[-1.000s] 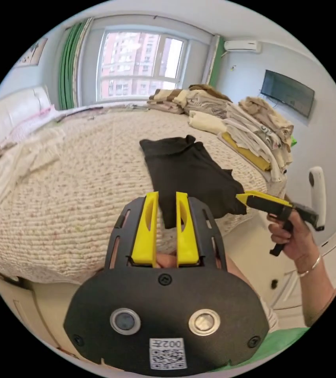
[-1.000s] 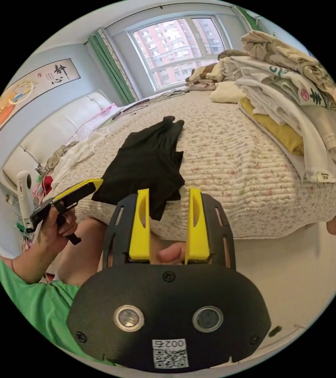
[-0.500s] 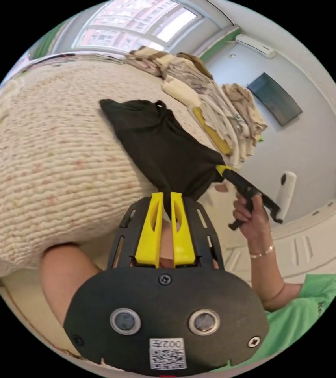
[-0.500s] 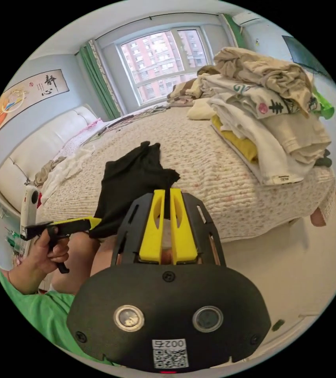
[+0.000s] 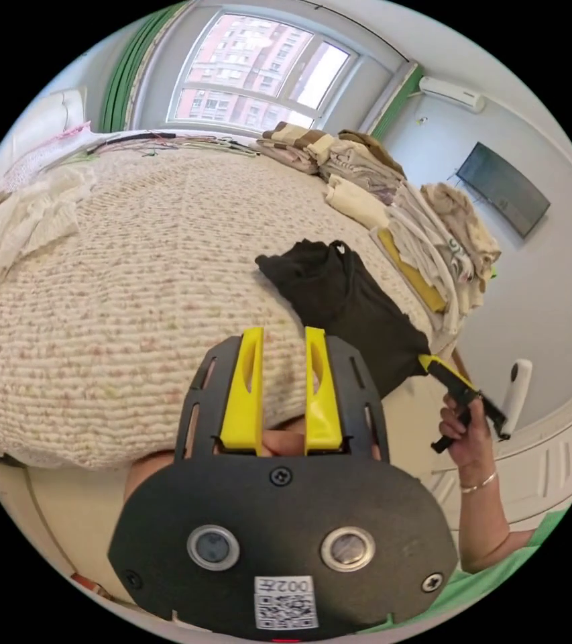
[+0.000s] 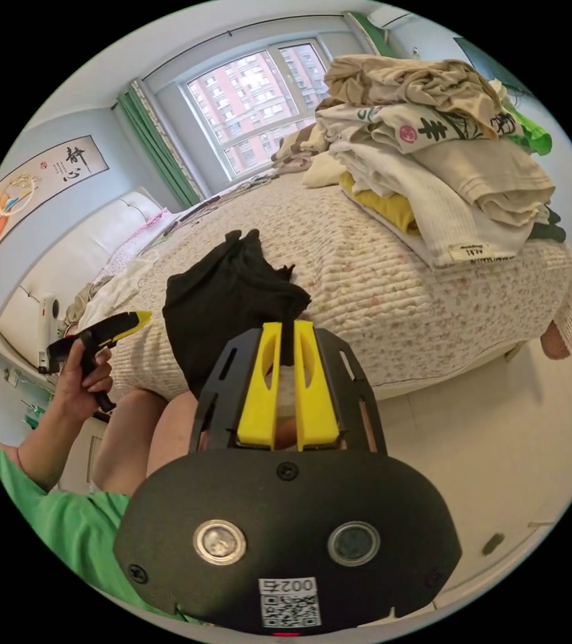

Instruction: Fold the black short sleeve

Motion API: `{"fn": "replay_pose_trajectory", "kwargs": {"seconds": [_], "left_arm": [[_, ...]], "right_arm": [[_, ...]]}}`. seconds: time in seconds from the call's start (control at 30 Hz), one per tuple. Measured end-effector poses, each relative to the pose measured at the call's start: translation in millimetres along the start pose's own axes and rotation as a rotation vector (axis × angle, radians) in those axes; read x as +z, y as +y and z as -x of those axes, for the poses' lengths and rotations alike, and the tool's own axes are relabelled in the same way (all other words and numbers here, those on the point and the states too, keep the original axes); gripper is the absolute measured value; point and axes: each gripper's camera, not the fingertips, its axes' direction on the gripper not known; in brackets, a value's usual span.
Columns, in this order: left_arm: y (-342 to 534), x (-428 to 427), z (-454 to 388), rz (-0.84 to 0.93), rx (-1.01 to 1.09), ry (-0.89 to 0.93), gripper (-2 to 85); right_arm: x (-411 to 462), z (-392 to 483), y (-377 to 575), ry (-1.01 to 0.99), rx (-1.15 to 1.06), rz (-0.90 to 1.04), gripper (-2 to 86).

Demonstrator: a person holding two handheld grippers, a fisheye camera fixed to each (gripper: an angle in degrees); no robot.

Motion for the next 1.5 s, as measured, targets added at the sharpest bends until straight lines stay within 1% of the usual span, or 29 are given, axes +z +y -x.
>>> {"fn": "replay_pose_trajectory", "kwargs": {"seconds": [0.13,0.2,0.33,0.43,0.53,0.67,0.73,0.8,0.87,0.9,1.0,1.03,1.1,1.2,1.33,1.5], "left_arm": [[-37.0,15.9,12.3,0.015,-0.062,0.094,7.3],[-48.7,26.0,13.6,0.033,-0.088,0.105,7.7],[-61.3,45.7,8.3,0.057,-0.144,0.149,6.1],[-62.8,50.1,-9.3,0.070,-0.102,0.145,3.5],[-65.1,44.0,-26.1,0.071,-0.047,0.179,2.9],[-78.3,14.2,-54.7,0.011,0.025,0.164,2.6],[-86.9,1.5,-70.4,-0.011,0.065,0.169,2.4],[-95.0,-9.1,-86.8,-0.029,0.103,0.136,2.2],[-101.8,-11.7,-101.8,-0.015,0.128,0.050,2.3],[-102.4,-9.8,-102.4,-0.002,0.120,0.030,2.3],[-97.1,9.9,-88.2,0.075,0.015,-0.039,2.4],[-91.7,18.9,-78.9,0.102,-0.031,-0.057,2.4],[-82.6,29.8,-65.6,0.130,-0.086,-0.058,2.4],[-71.4,40.2,-51.4,0.146,-0.140,-0.007,2.5],[-64.8,42.8,-53.4,0.123,-0.142,0.015,2.8],[-58.7,47.6,-60.9,0.129,-0.131,0.003,3.1]], "right_arm": [[-0.8,-14.2,-1.5,-0.063,0.052,-0.018,4.4],[0.7,-20.6,-2.3,-0.084,0.070,-0.019,5.1],[8.0,-27.2,-4.5,-0.096,0.095,0.003,5.2],[13.9,-28.9,-8.3,-0.104,0.107,0.014,4.8],[12.8,-25.7,-13.2,-0.123,0.080,0.010,2.6],[-19.4,-26.5,-24.2,-0.215,0.071,-0.108,0.7],[-34.7,-27.3,-33.2,-0.233,0.067,-0.140,0.5],[-48.6,-28.7,-44.1,-0.224,0.065,-0.168,0.6],[-42.7,-31.1,-51.3,-0.204,0.066,-0.118,0.8],[-29.0,-34.1,-54.3,-0.200,0.072,-0.043,1.0],[12.5,-44.7,-47.6,-0.176,0.120,0.136,2.0],[16.3,-46.7,-43.7,-0.162,0.131,0.141,2.3],[14.4,-55.5,-26.8,-0.155,0.164,0.092,4.6],[-3.2,-64.3,-8.5,-0.189,0.173,-0.019,7.3],[-12.2,-62.4,1.0,-0.158,0.127,-0.065,11.3],[-4.7,-50.5,-1.3,-0.209,0.057,-0.109,15.1]]}}
